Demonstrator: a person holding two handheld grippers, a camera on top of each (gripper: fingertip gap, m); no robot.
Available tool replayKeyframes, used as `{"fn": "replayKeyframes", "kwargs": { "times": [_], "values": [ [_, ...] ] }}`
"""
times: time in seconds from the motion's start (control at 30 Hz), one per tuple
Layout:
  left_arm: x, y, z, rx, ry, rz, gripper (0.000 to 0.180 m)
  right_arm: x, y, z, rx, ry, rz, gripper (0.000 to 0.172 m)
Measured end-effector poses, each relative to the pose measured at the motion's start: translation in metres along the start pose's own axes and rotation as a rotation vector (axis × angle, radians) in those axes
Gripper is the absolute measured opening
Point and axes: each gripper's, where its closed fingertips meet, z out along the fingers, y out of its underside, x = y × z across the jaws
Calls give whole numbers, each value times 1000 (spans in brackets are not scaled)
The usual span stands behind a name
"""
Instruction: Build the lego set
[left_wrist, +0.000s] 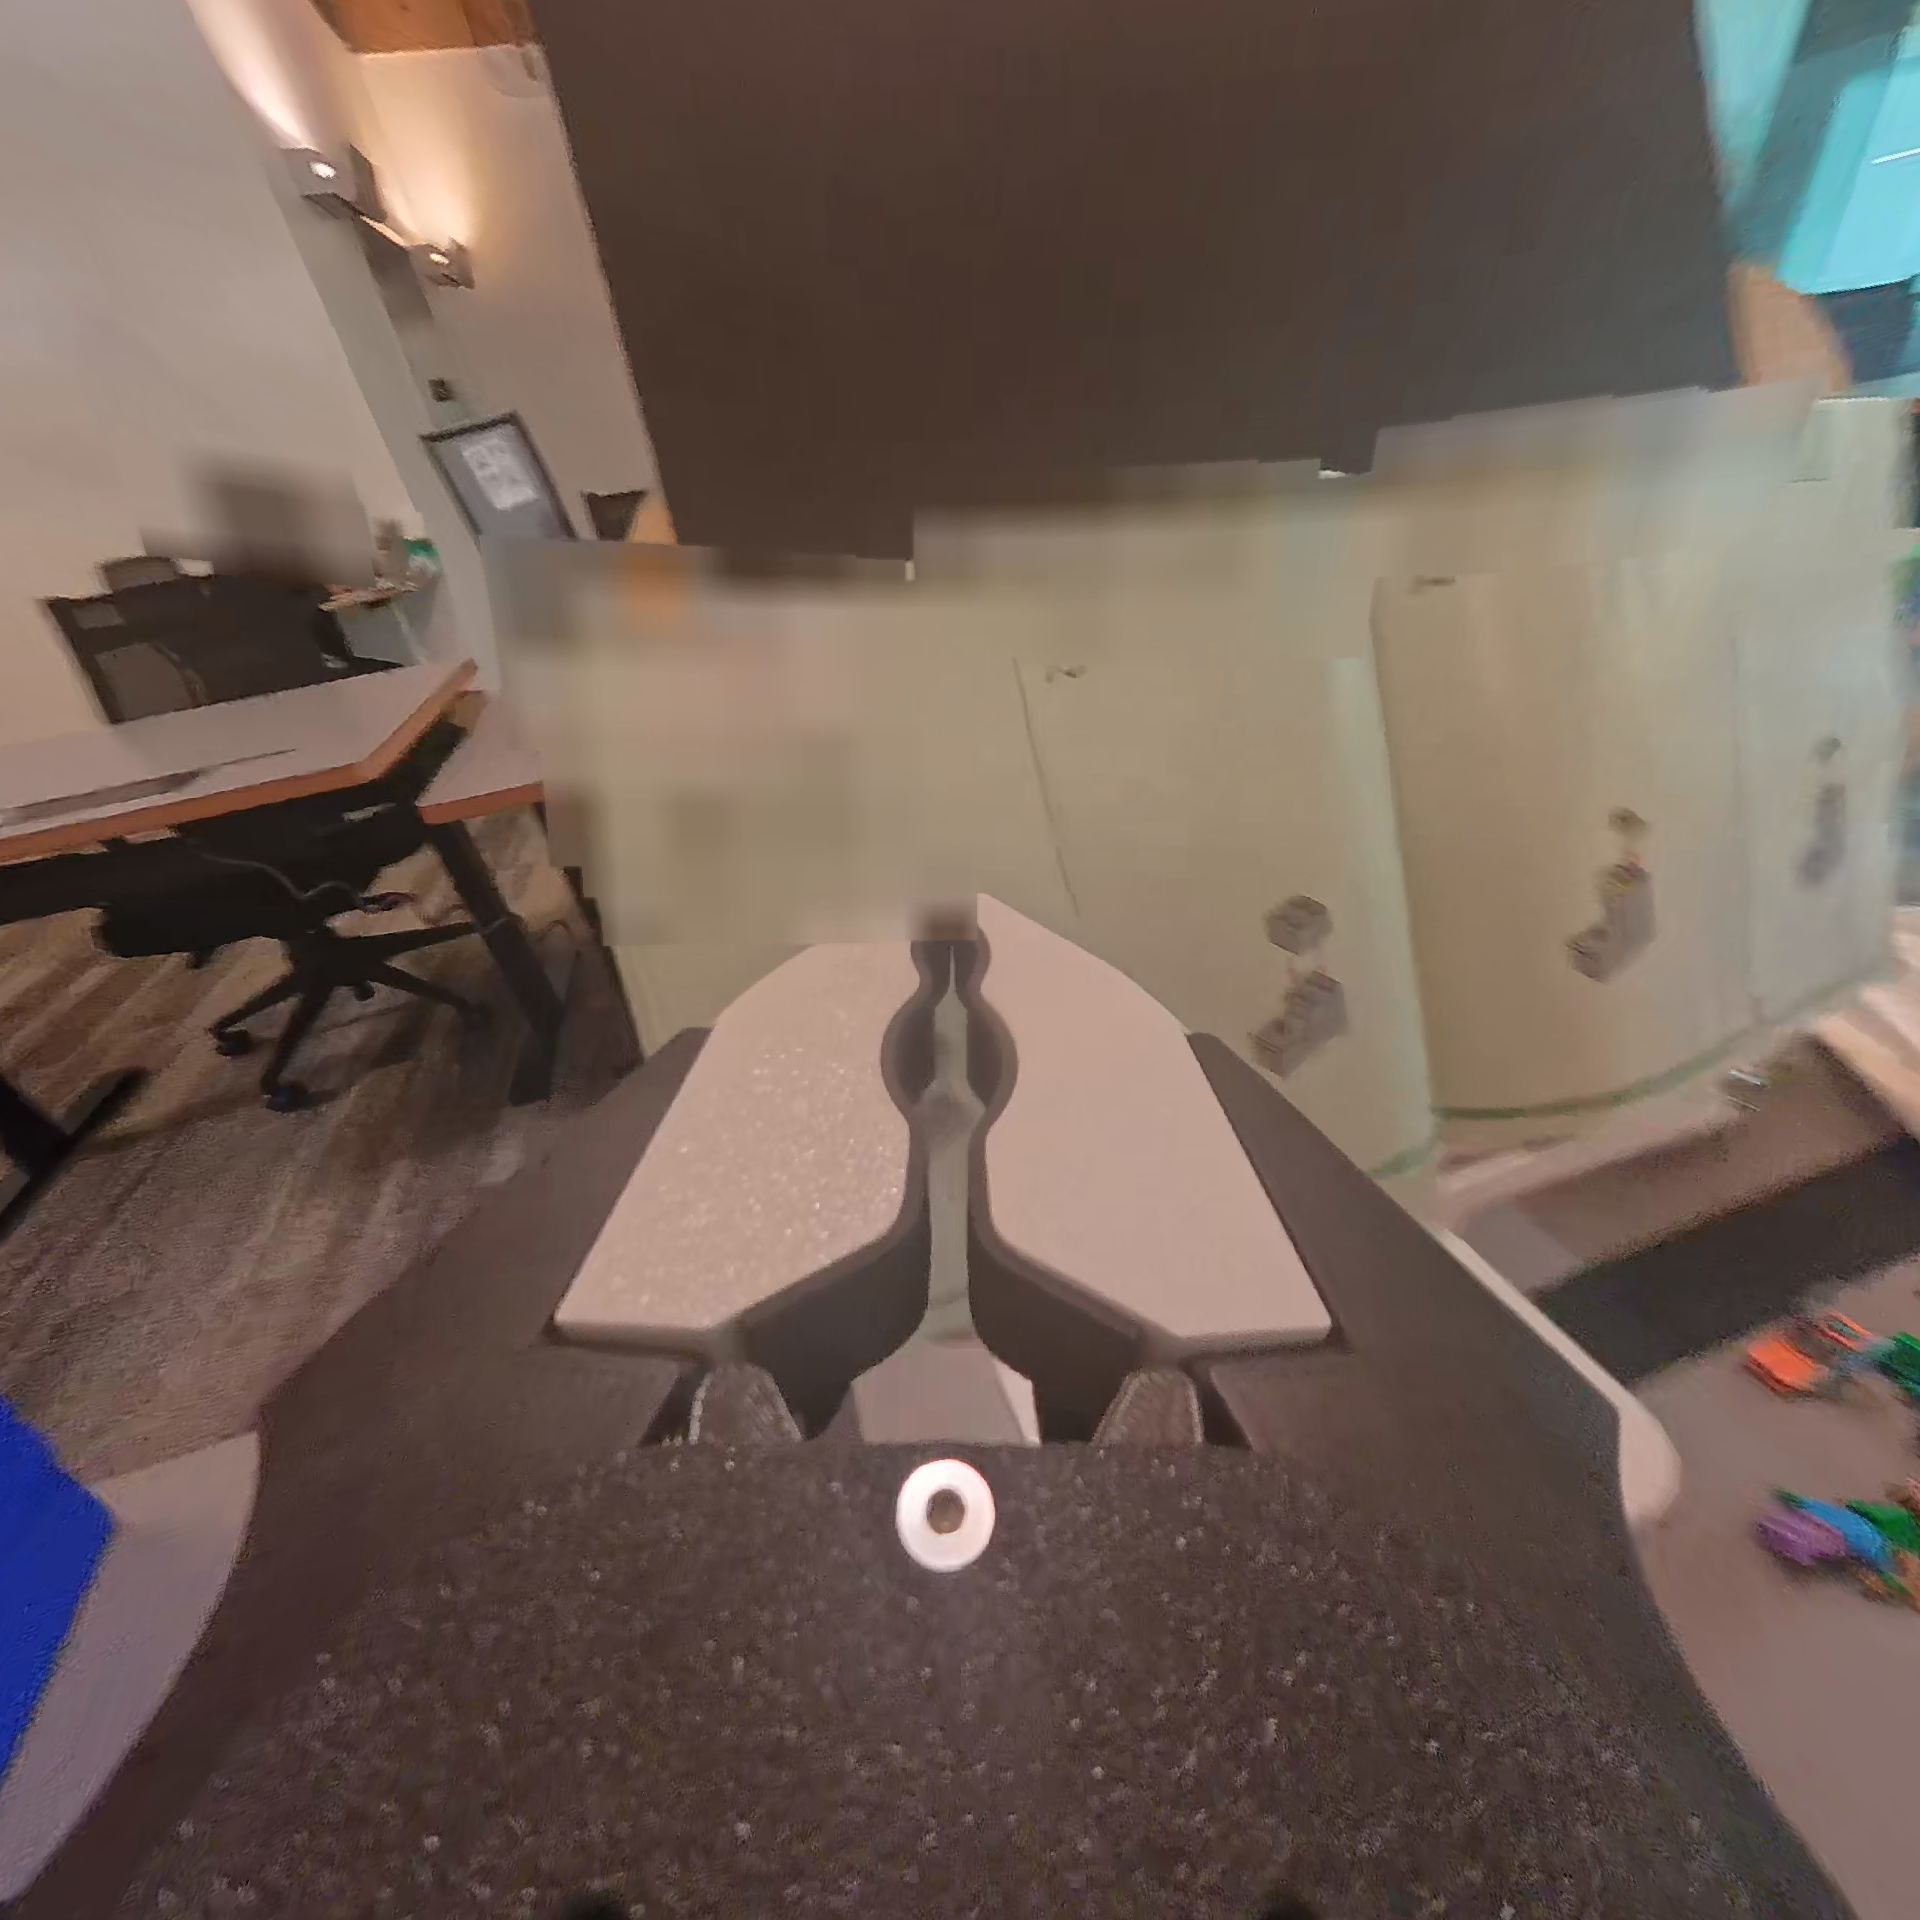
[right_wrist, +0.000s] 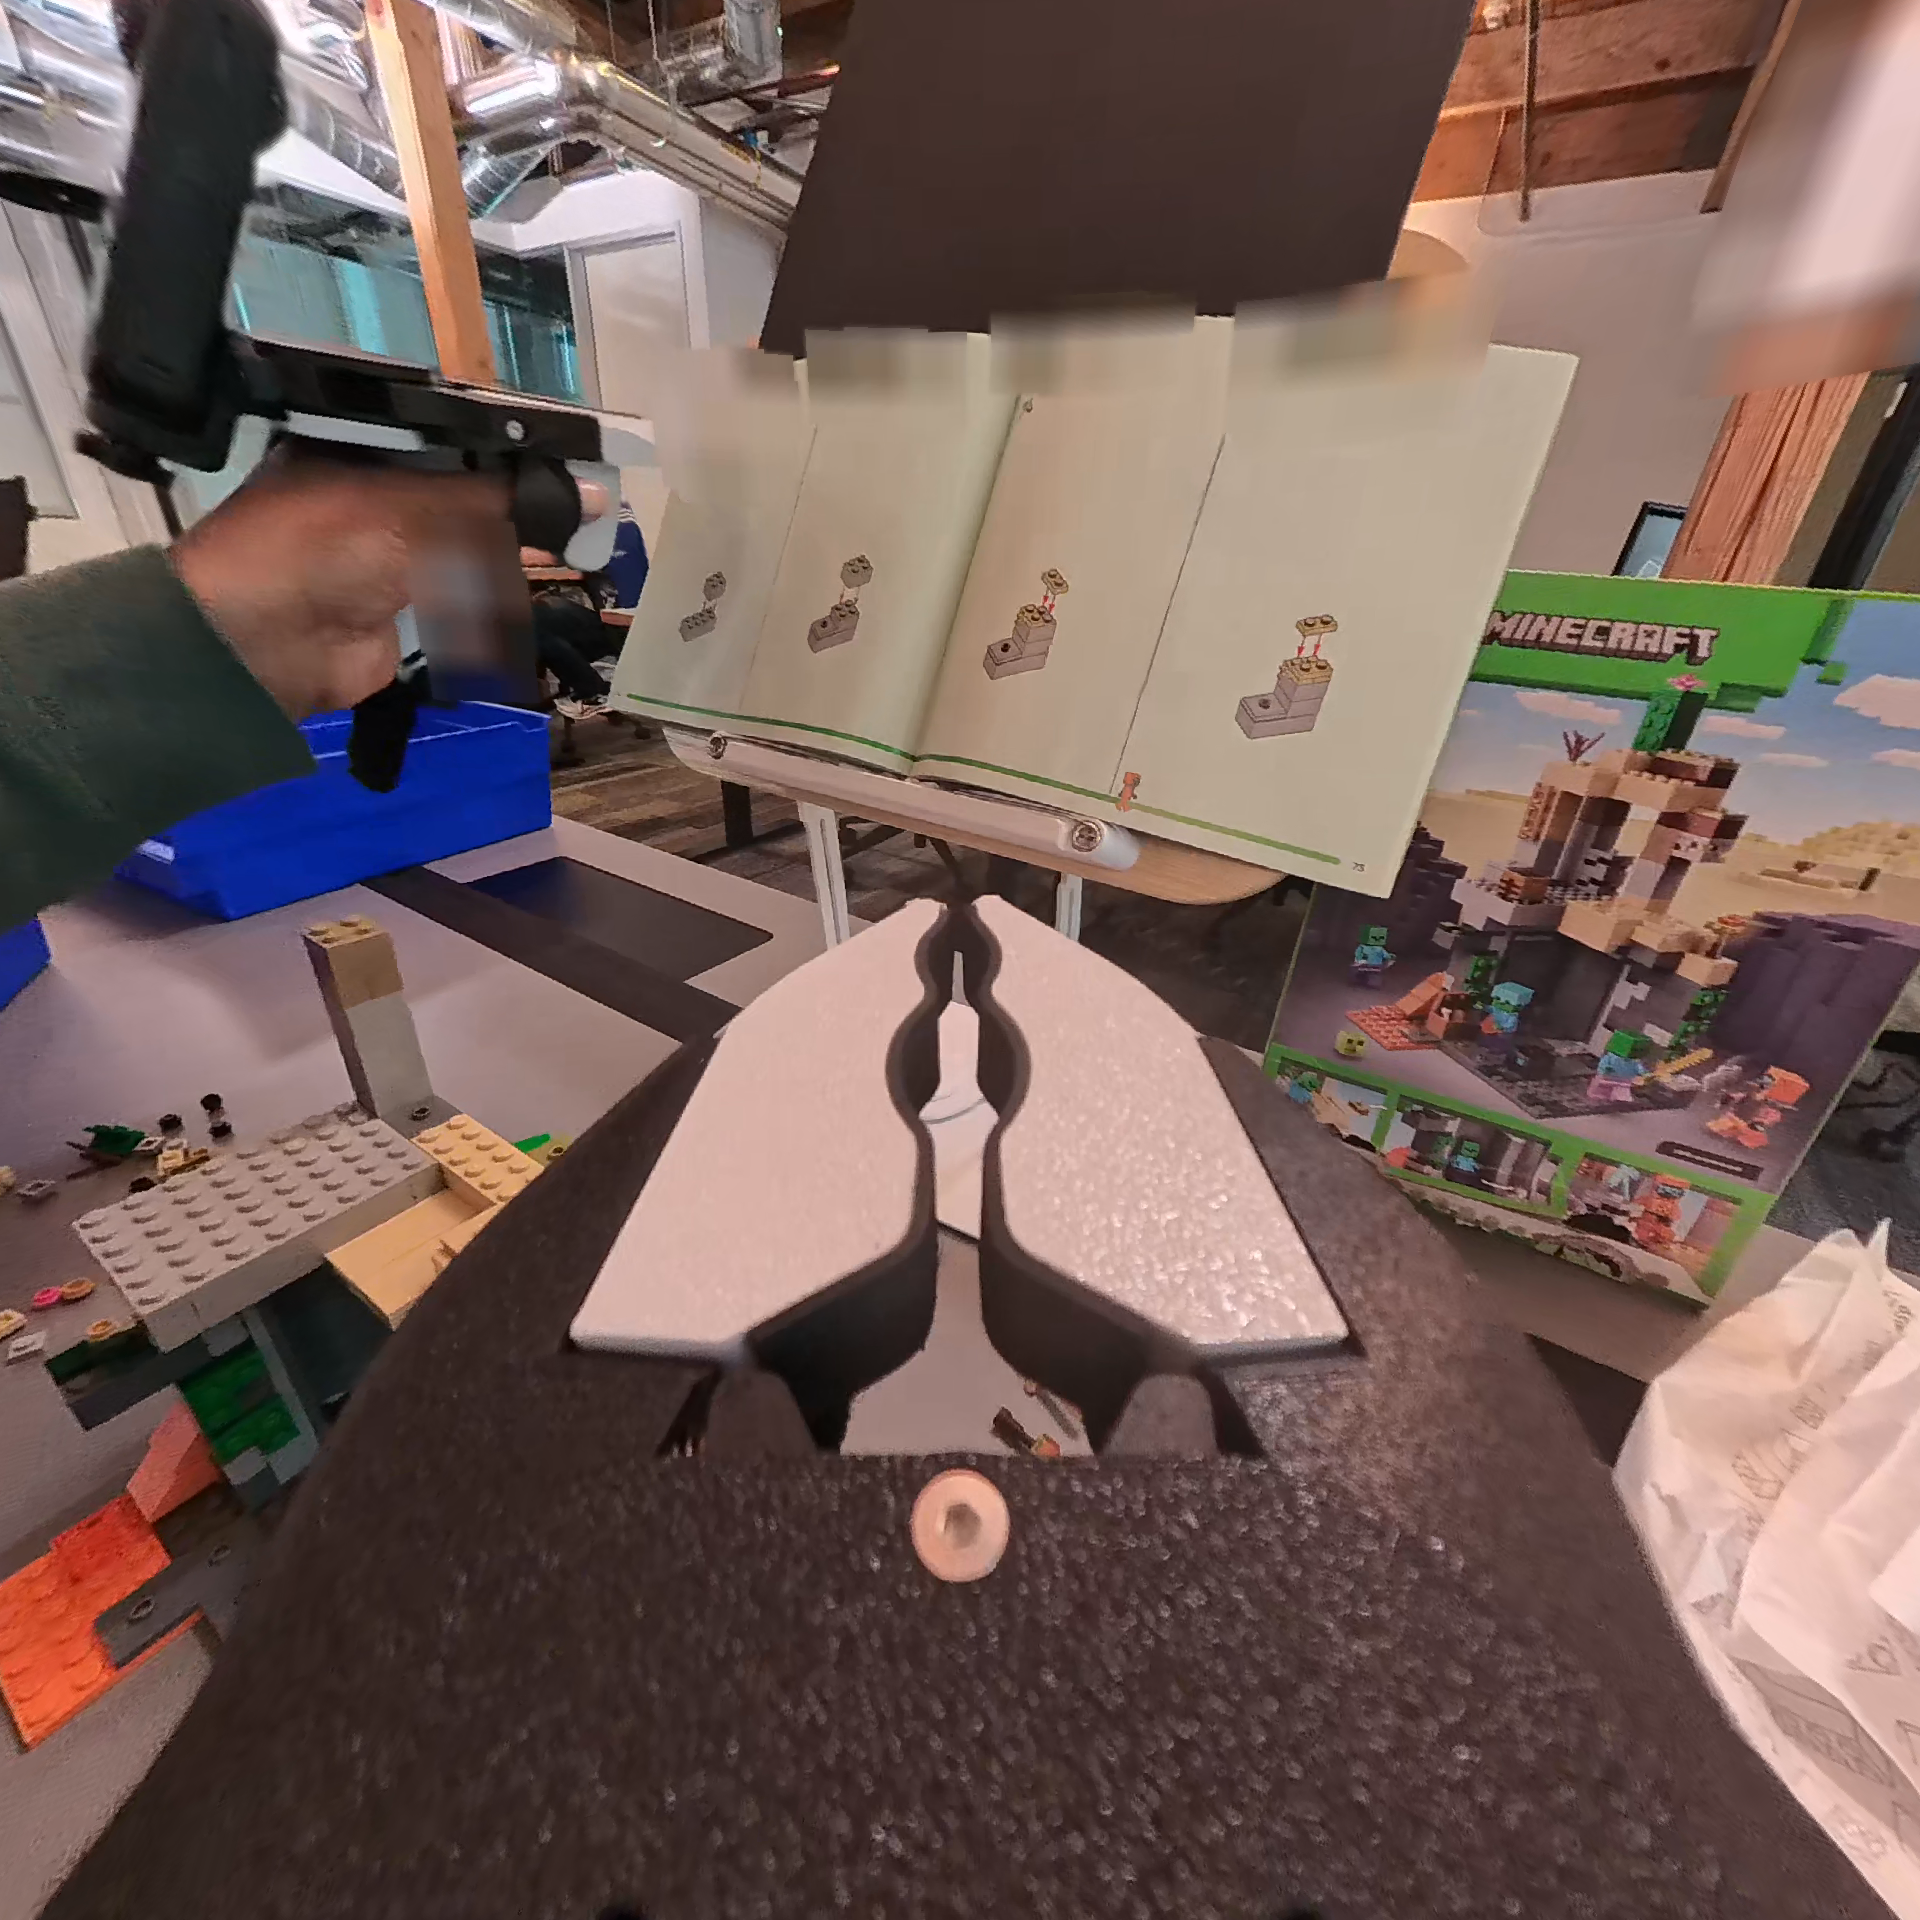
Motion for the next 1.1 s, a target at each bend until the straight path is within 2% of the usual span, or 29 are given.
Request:
{"fn": "replayKeyframes", "kwargs": {
  "times": [0.13, 0.3, 0.4, 0.43, 0.57, 0.7, 0.8, 0.97, 1.1],
  "values": [
    [49, 5, -56, 16, 145, -85, 0, -6, -2, -1, -1, -24, -1, 0],
    [91, 13, -145, -11, 261, -64, 0, -16, -1, 0, -6, -57, 18, 0],
    [77, 15, -199, -48, 261, -37, 5, -24, 0, 0, -12, -73, 10, 0],
    [65, 17, -215, -81, 240, -19, 13, -26, 0, -1, -13, -78, 4, 0],
    [-12, 22, -281, -198, 128, 88, 15, -32, -5, -3, -4, -87, -28, 0],
    [-93, 66, -334, -512, 74, 146, 23, -35, -7, -4, -2, -99, -39, 0],
    [-130, 114, -364, -726, 107, 73, 25, -39, -3, -3, -15, -107, -54, 0],
    [-138, 193, -392, -981, 256, 22, 24, -46, 8, 0, -45, -124, -106, 0],
    [-126, 237, -397, -1121, 417, 140, 23, -51, 19, 2, -75, -134, -154, 0]
  ]
}}
